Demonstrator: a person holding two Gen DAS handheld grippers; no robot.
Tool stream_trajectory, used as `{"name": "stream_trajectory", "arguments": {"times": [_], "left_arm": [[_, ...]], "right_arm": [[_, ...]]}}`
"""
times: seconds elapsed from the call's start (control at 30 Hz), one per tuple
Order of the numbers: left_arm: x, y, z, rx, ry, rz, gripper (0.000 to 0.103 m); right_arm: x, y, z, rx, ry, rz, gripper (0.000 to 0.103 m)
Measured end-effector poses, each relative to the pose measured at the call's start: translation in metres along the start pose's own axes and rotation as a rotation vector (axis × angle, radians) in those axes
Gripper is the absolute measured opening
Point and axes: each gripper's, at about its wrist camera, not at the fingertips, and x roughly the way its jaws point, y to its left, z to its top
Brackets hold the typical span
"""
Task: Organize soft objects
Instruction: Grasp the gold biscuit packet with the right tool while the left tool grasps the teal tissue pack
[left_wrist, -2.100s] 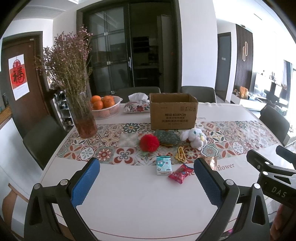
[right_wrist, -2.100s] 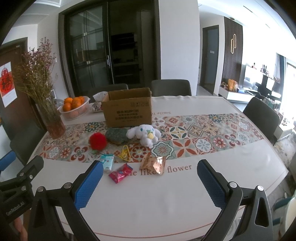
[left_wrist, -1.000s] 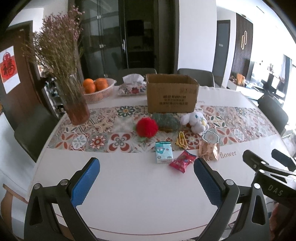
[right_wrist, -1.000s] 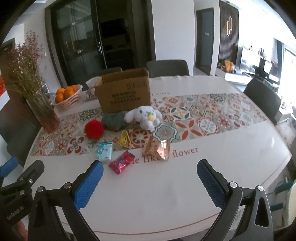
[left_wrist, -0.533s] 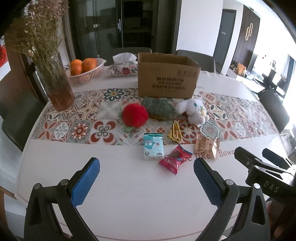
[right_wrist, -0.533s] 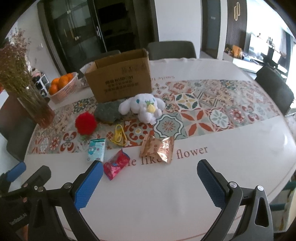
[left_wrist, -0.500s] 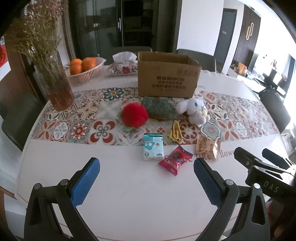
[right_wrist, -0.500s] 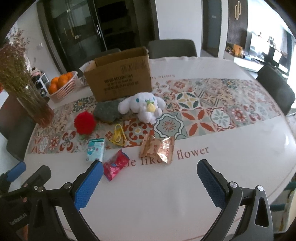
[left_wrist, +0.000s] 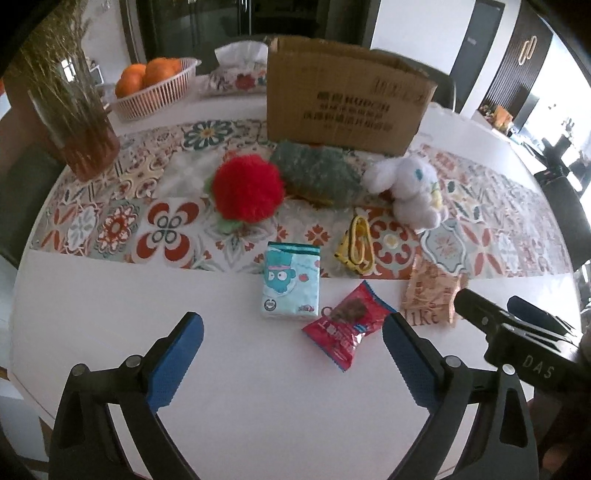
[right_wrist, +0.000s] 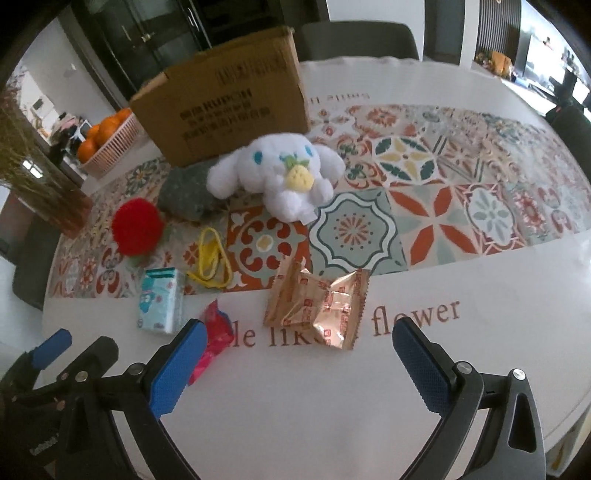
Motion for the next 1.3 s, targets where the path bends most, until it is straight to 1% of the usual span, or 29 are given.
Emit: {"name": "stream_trajectory", "arguments": {"times": [0.17,0.23,0.4,0.63,0.8,0.83,0.97,1.07,1.13,1.17,1.27,1.3], "left_arm": [[0.023,0.002,0.005,-0.003,0.047,0.013,0.096],[0.033,0.004,0.008,-0.002,0.067,0.014,0.094],[0.056,0.009,0.012,0.013,0.123,0.001,0.091],[0.077,0.008,0.02,0.039,0.153,-0.014,0.086],[0.09,0.01,0.025,0.042,0.174,-0.019,0.082],[0.092,0.009,0.026,0.045,0.175,-0.017,0.08],[0.105,0.008,0.029,0.047,0.197,-0.019,0.074],[0.111,0.009,0.031,0.047,0.205,-0.02,0.07],[0.115,0.009,0.033,0.047,0.209,-0.019,0.064],[0.117,0.01,0.034,0.046,0.213,-0.018,0.063],[0.122,0.012,0.035,0.048,0.225,-0.023,0.059],[0.121,0.012,0.035,0.049,0.22,-0.023,0.055]], "right_arm": [[0.022,0.0,0.007,0.006,0.04,-0.023,0.101],[0.03,0.0,0.008,0.015,0.06,-0.032,0.1],[0.047,-0.002,0.008,0.048,0.099,-0.045,0.097],[0.059,-0.004,0.01,0.066,0.108,-0.082,0.094],[0.073,-0.002,0.012,0.077,0.131,-0.084,0.09],[0.076,-0.001,0.012,0.081,0.14,-0.088,0.088],[0.083,0.0,0.011,0.09,0.15,-0.093,0.084],[0.089,-0.001,0.012,0.097,0.151,-0.095,0.078],[0.093,0.0,0.012,0.094,0.151,-0.094,0.077],[0.094,0.0,0.013,0.094,0.148,-0.095,0.077],[0.097,-0.003,0.013,0.089,0.139,-0.088,0.069],[0.097,-0.002,0.014,0.084,0.135,-0.087,0.065]]}}
